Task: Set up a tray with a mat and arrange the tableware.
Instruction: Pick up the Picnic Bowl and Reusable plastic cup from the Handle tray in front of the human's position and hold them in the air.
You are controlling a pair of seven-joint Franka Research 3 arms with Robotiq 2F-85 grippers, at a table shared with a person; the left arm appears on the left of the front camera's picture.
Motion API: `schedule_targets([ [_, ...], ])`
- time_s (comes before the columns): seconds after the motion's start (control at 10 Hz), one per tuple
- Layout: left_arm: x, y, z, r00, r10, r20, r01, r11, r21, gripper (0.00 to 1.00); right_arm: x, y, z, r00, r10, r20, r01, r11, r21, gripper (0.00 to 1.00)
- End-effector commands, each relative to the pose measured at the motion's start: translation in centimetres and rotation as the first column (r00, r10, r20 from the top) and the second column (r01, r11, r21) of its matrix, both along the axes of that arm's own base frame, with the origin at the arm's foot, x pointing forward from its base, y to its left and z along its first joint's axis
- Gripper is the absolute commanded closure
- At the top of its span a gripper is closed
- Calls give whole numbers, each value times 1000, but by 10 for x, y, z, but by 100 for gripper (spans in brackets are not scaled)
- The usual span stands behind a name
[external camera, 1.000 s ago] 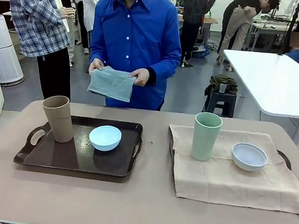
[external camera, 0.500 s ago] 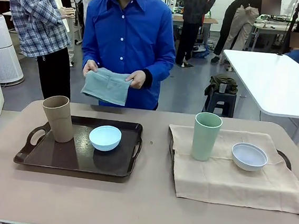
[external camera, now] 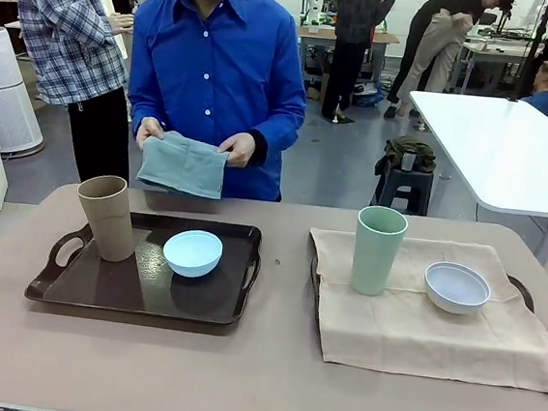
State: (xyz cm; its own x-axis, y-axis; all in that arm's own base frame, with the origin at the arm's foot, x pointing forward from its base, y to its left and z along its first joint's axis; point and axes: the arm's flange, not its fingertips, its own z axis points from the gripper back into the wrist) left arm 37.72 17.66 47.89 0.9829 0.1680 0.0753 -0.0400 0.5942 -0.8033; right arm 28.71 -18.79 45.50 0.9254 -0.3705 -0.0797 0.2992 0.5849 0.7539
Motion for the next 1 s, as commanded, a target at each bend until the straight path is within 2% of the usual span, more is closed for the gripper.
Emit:
schedule_targets([
  [0.0,-1,1,1,1000,-2,20,2,1000,11,0,-1,-1,0,1000,-6,6,6,1000,-1,0],
  [0.9,-1,1,1,1000,-2,20,2,1000,11,0,-1,-1,0,1000,-6,6,6,1000,-1,0],
])
